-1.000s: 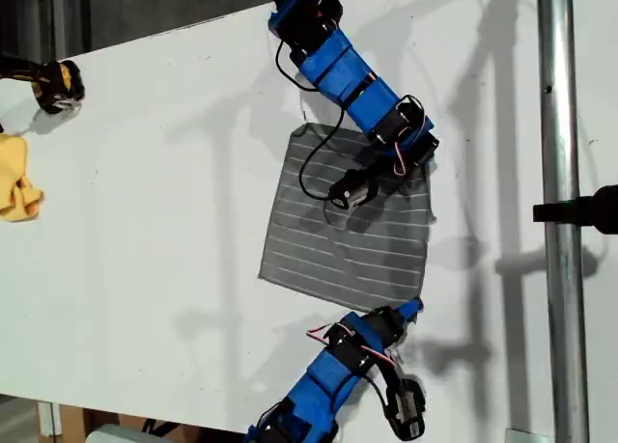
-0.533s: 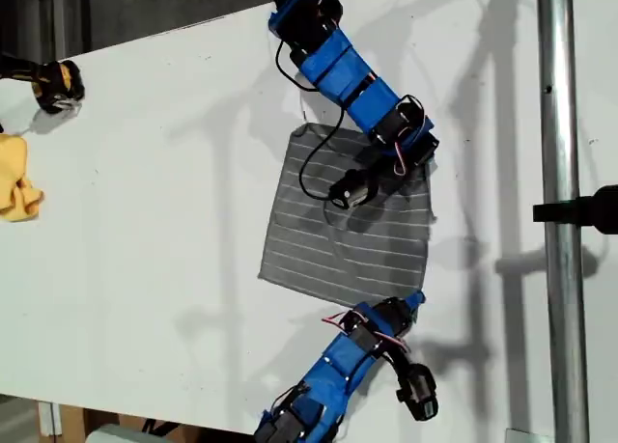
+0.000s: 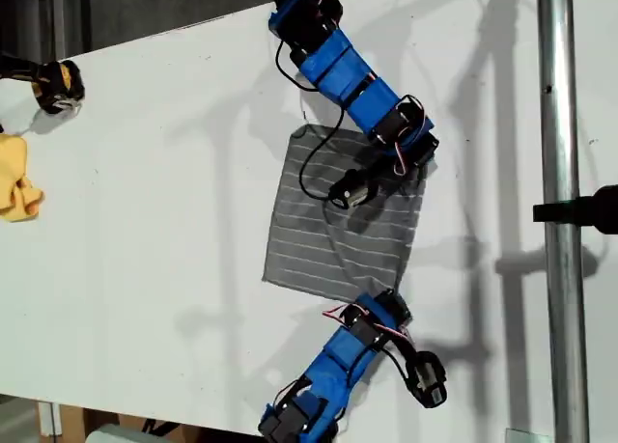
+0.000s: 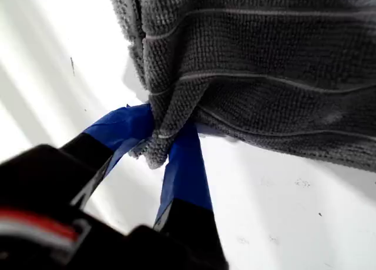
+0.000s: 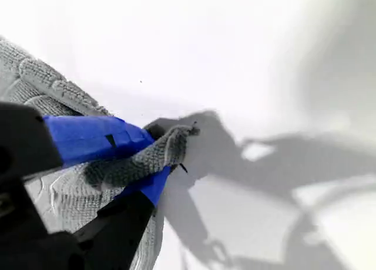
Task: Grasp corners of a towel and fold twice.
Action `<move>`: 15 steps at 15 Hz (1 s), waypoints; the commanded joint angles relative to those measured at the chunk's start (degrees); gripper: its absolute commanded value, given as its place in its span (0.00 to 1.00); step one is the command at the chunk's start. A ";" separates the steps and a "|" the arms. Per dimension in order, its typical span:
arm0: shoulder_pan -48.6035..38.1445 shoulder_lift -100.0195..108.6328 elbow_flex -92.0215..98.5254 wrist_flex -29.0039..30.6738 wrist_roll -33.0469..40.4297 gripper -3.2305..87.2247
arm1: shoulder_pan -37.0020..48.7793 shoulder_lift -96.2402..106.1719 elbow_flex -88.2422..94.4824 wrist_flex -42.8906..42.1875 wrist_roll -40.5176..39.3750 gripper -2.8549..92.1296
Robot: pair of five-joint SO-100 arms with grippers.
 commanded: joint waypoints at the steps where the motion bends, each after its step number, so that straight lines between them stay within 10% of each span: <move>1: -1.23 0.97 -2.02 4.39 -2.11 0.02 | -0.26 2.02 0.53 0.88 0.09 0.03; 6: 0.70 2.20 -19.34 15.82 2.11 0.02 | -2.99 10.63 -0.35 4.22 0.44 0.03; 15: -3.08 16.79 -17.05 17.67 4.83 0.02 | 0.44 27.95 0.26 8.17 -3.78 0.03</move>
